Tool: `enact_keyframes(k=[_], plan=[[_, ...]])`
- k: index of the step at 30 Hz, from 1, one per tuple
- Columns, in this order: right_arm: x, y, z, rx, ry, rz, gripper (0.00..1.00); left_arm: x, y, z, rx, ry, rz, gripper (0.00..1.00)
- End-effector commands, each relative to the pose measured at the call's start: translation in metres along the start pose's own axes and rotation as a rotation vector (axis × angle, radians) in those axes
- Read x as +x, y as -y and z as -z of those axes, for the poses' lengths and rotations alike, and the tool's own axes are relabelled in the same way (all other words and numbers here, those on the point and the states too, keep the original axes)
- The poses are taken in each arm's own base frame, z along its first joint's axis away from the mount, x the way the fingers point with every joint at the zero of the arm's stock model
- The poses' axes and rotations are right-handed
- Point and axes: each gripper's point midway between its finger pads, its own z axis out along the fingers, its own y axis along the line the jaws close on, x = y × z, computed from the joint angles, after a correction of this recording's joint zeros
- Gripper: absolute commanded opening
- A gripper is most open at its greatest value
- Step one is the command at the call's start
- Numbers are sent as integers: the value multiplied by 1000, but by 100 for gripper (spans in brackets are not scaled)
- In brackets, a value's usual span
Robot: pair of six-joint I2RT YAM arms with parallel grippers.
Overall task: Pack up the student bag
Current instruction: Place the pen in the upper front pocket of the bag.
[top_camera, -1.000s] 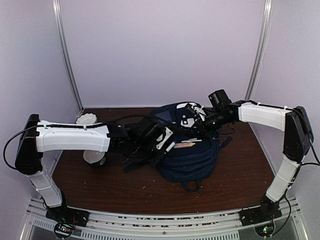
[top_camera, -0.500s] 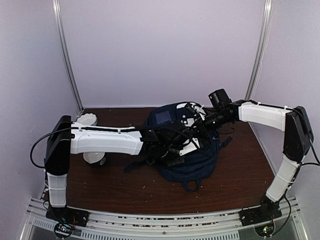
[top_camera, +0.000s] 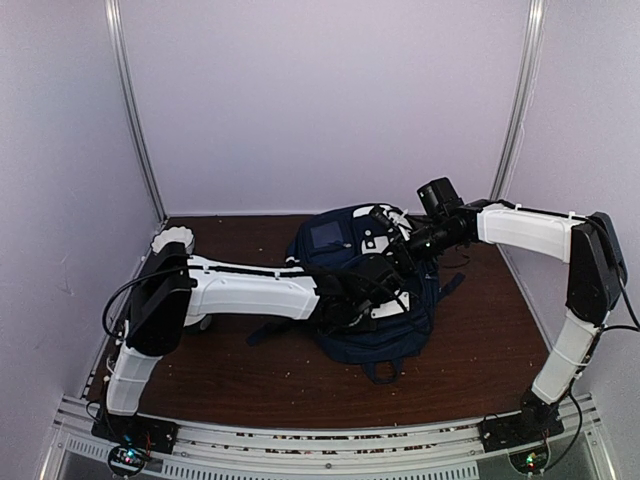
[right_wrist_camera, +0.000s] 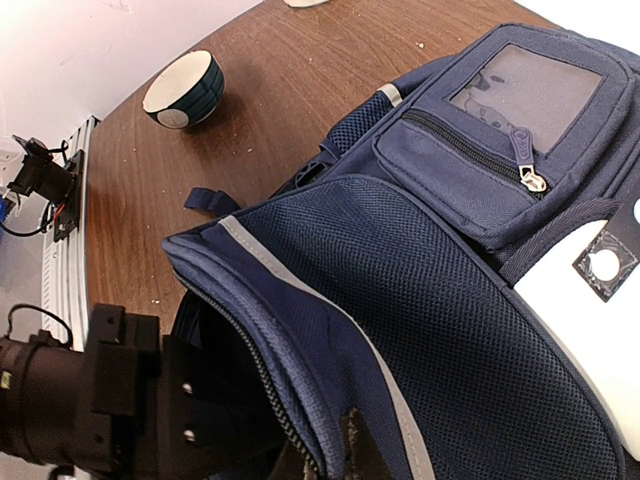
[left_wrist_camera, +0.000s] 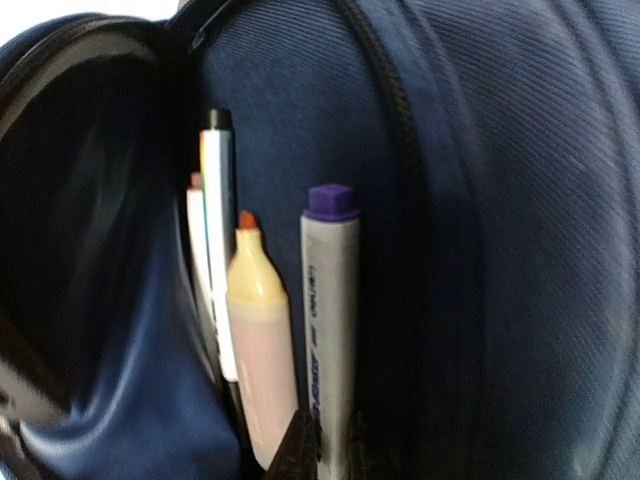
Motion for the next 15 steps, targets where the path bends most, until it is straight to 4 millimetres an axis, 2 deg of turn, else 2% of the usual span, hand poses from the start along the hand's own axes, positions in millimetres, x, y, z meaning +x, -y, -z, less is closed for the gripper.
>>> enact_keyframes(k=[1, 5, 10, 15], plan=[[-17, -4, 4, -24, 44, 5, 4, -11, -13, -13, -93, -8, -23, 6], [-16, -3, 4, -23, 42, 4, 4, -12, -17, -21, -104, -14, 9, 12], [-16, -3, 4, -22, 43, 4, 4, -12, -22, -19, -113, -23, 20, 31], [-15, -2, 3, -19, 39, 5, 7, -17, -29, 6, -80, 31, 41, 38]])
